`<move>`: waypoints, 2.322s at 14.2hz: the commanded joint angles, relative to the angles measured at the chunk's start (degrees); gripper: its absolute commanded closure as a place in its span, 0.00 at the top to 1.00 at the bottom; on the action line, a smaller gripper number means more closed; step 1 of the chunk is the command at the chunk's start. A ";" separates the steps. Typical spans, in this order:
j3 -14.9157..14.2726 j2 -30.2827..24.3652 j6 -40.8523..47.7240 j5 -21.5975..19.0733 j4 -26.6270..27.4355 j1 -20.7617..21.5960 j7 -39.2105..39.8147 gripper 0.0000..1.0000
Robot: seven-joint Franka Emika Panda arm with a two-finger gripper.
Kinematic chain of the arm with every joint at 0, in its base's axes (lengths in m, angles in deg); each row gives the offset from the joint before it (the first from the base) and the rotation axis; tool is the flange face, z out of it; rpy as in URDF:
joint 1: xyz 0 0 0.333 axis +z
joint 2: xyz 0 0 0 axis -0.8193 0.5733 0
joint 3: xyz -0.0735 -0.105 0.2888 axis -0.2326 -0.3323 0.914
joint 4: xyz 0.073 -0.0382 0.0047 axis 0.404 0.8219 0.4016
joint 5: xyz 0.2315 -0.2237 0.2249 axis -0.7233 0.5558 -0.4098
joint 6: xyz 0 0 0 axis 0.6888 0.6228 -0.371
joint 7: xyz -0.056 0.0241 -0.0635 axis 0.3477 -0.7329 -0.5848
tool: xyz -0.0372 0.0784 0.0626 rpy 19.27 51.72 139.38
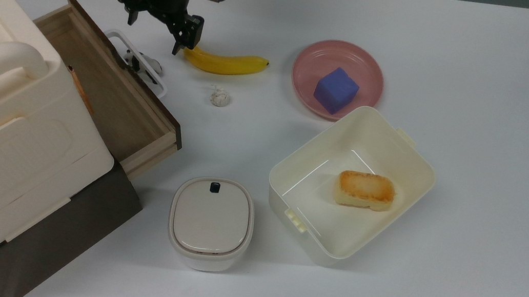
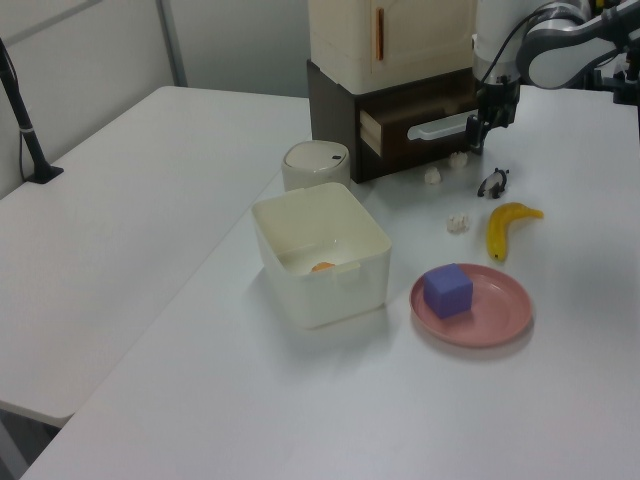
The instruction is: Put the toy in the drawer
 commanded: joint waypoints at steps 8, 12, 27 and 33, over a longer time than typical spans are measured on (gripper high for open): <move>-0.96 -2.15 1.50 -1.43 1.51 0.90 1.13 1.00; -0.96 -2.24 1.50 -1.43 1.51 0.90 1.13 1.00; -0.96 -1.98 1.59 -1.52 1.33 0.64 1.05 1.00; -0.88 -2.33 3.86 -2.04 -1.12 0.55 0.78 1.00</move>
